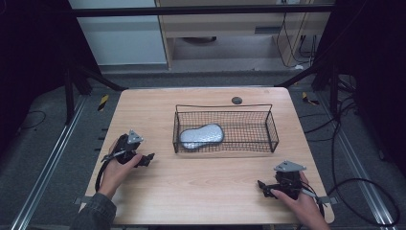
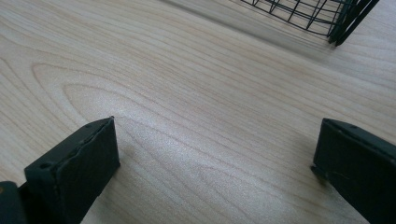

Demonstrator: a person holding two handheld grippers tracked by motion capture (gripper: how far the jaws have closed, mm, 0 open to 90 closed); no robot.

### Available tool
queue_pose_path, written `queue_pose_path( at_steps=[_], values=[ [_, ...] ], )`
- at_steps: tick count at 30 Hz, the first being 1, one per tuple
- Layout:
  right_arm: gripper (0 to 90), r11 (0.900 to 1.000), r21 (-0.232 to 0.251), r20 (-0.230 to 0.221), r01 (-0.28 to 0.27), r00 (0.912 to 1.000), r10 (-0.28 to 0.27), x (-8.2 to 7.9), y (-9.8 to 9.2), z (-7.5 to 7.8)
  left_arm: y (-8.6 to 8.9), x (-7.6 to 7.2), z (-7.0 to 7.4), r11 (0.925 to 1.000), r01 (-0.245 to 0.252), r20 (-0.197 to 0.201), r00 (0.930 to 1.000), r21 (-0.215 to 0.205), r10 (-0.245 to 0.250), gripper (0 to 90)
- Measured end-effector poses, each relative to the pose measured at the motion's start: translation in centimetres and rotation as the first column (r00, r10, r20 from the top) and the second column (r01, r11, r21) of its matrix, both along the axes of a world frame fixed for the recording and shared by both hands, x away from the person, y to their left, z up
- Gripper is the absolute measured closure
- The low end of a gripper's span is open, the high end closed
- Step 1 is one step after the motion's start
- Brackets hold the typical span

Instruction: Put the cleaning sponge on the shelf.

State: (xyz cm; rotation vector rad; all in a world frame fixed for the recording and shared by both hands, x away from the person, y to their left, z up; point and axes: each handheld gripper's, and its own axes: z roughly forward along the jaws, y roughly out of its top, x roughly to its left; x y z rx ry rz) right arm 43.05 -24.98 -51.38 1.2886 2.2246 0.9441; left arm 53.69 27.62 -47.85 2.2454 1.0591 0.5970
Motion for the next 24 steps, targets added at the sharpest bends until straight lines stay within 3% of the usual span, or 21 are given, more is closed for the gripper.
queue_pose_path(
  at_steps=[4,11,14,18,24],
  values=[
    [0.3,1.0,0.0,0.0,0.0,1.0,0.0,0.0,0.0,0.0,0.1,0.8,-0.6,0.9989,-0.021,-0.011,0.9997,-0.042,0.021,5.2],
    [0.3,1.0,0.0,0.0,0.0,1.0,0.0,0.0,0.0,0.0,0.4,1.9,-2.1,0.9962,-0.047,-0.037,0.9983,-0.073,0.044,5.1],
    [0.3,1.0,0.0,0.0,0.0,1.0,0.0,0.0,0.0,0.0,0.6,2.2,-2.6,0.9917,-0.051,-0.047,0.9978,-0.118,0.046,3.7],
    [0.3,1.0,0.0,0.0,-0.001,1.0,0.001,0.0,0.0,0.0,0.7,2.3,-2.9,0.9894,-0.056,-0.027,0.9983,-0.134,0.052,0.7],
    [0.3,1.0,0.0,0.0,-0.001,1.0,0.001,0.0,0.0,0.0,0.7,2.3,-2.9,0.9899,-0.054,-0.029,0.9983,-0.131,0.05,0.0]
  ],
)
